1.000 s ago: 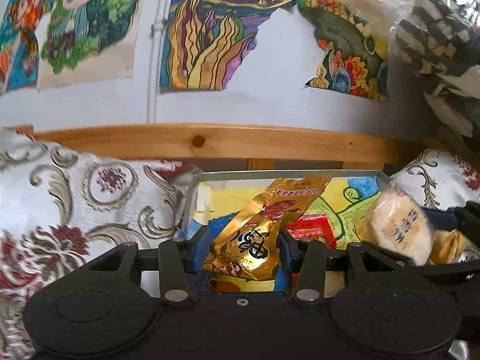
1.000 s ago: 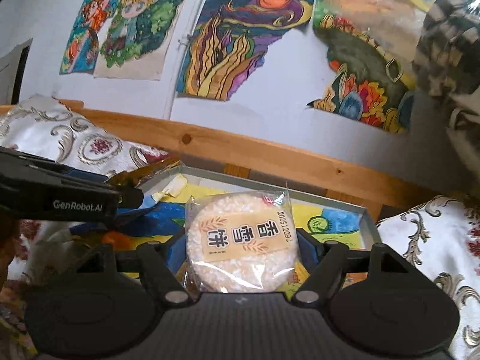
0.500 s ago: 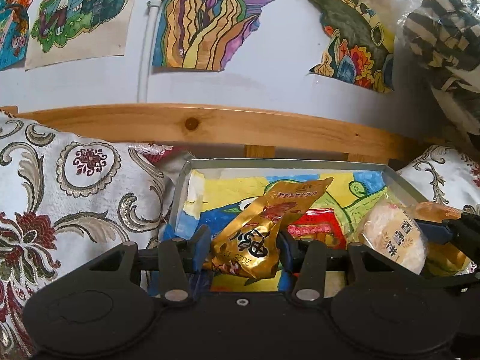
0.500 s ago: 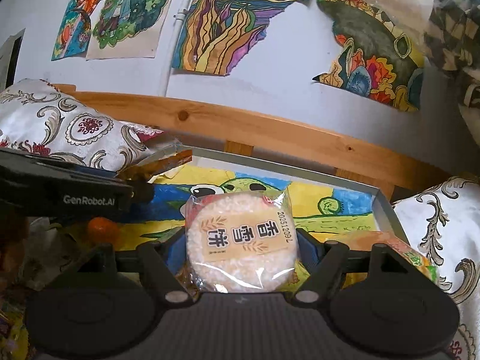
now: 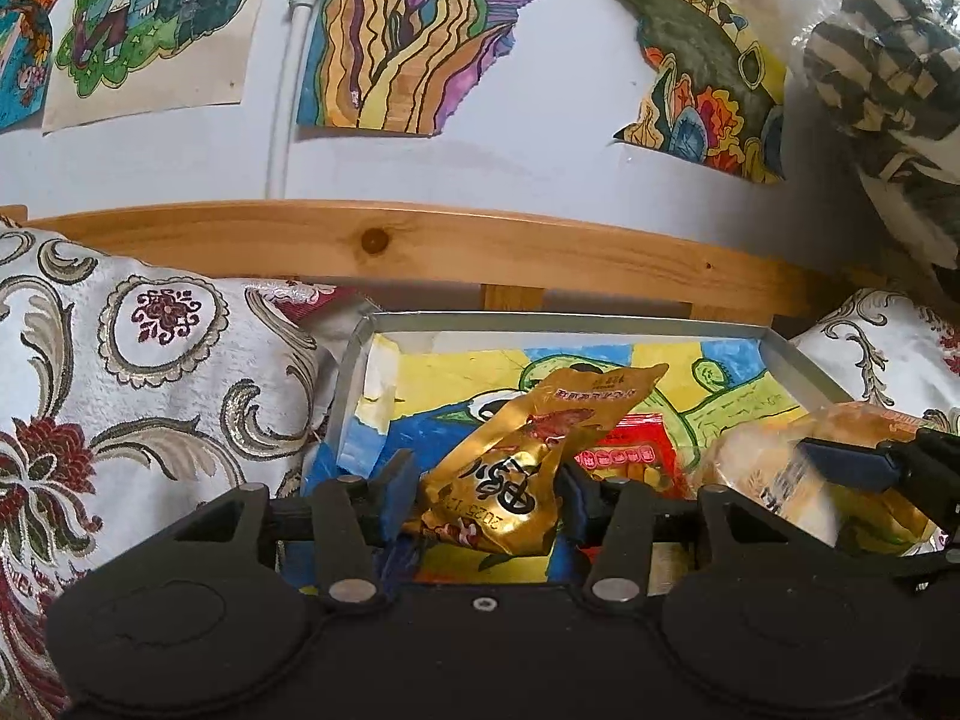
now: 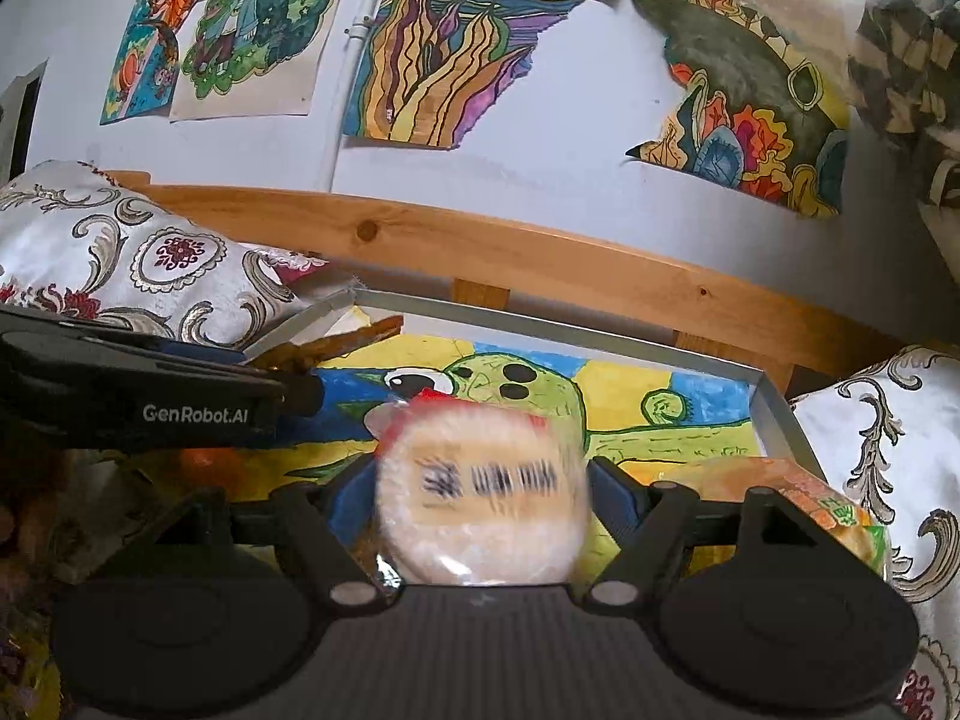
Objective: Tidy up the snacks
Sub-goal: 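Lower and open the left tool on the gold packet while the right releases the cake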
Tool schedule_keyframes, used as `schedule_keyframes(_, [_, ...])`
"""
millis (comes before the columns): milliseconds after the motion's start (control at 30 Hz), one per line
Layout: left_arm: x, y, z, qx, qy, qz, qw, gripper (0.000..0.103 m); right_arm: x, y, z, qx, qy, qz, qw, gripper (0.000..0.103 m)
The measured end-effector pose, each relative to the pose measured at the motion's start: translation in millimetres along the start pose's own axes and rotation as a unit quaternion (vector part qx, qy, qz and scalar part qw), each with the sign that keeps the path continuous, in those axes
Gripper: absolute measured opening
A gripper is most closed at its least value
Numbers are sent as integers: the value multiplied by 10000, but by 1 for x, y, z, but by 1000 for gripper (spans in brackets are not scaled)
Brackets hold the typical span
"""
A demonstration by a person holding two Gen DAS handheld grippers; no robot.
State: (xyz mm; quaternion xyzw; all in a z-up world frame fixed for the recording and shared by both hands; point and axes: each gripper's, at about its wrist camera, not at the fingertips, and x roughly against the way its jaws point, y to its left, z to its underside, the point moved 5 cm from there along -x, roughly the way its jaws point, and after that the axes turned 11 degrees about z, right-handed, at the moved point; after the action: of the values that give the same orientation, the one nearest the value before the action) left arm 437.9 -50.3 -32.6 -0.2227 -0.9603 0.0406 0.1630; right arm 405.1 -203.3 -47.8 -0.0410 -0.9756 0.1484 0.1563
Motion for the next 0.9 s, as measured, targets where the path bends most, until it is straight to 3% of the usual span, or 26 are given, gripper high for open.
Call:
schedule_keyframes(300, [7, 7, -6, 591, -150, 236, 9979, 82, 1, -1, -1, 23, -16, 30, 10000, 89])
schedule_keyframes(533, [24, 15, -20, 986, -361, 267, 9941, 91, 14, -9, -9, -85, -104, 170, 9998, 97])
schedule_keyframes(667, [45, 15, -33, 946, -588, 145, 9937, 100, 29, -17, -20, -242, -241, 285, 9990, 103])
schedule_keyframes(900, [86, 6, -50, 841, -821, -51, 9931, 102, 64, -33, -37, -428, -423, 372, 9975, 103])
